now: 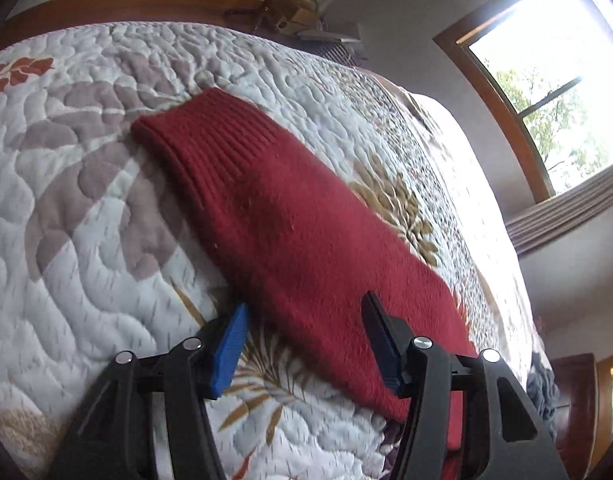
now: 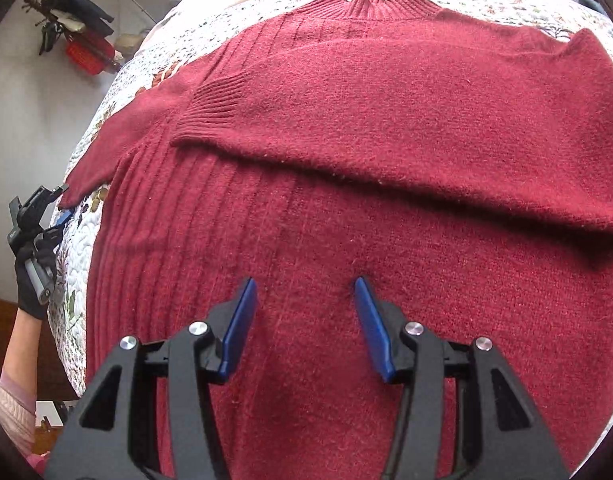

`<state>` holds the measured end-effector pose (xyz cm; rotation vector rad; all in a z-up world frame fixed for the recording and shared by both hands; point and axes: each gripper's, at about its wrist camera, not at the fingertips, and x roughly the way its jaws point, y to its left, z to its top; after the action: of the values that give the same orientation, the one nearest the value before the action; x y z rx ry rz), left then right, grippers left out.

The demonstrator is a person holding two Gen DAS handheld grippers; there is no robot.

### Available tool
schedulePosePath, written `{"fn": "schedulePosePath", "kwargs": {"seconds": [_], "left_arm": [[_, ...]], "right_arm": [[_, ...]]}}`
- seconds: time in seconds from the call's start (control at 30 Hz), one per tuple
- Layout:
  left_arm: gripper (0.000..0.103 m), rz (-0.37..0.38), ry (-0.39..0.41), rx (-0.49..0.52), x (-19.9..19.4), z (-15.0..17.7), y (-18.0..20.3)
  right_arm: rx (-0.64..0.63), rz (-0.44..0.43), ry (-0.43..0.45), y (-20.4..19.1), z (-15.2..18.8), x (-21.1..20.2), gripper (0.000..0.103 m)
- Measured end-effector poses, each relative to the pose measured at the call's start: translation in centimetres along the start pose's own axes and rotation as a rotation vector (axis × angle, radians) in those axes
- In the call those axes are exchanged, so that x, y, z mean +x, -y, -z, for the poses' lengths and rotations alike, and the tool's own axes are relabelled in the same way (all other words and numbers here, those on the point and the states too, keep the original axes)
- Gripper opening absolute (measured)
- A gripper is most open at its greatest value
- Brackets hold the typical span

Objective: Fold small clothes

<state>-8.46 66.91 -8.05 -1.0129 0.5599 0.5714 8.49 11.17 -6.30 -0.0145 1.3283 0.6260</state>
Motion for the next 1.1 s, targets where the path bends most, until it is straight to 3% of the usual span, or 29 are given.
{"fn": "schedulePosePath", "kwargs": {"seconds": [0.2, 0.43, 0.53, 0.77, 1.1], "left_arm": [[0.055, -0.03, 0.03, 0.018, 1.2, -1.8, 0.5], [0.015, -0.07, 0.047, 0.03, 1.0, -2.7, 0.5], [0.01, -0.065, 0.074, 0.091, 0.0, -2.3, 2.2], [0.009, 0.074, 0.092, 0.269, -2.6, 0.6, 10.1], [0.009, 0.256, -0.026, 0.441, -1.0, 8.8, 21.1]], "right_arm": [[-0.022, 0.021, 0.003, -0.2, 0.1, 0.4, 0.056], [-0.035, 0.033, 0.004, -0.4, -0.1, 0.5, 0.056], [-0.033, 0.033, 0.006, -0.4, -0.1, 0.4, 0.056], [-0.018, 0.029, 0.027, -0.4, 0.4, -0.9, 0.055], [0.0, 0.03, 0.065, 1.1, 1.8, -3.7, 0.055]]}}
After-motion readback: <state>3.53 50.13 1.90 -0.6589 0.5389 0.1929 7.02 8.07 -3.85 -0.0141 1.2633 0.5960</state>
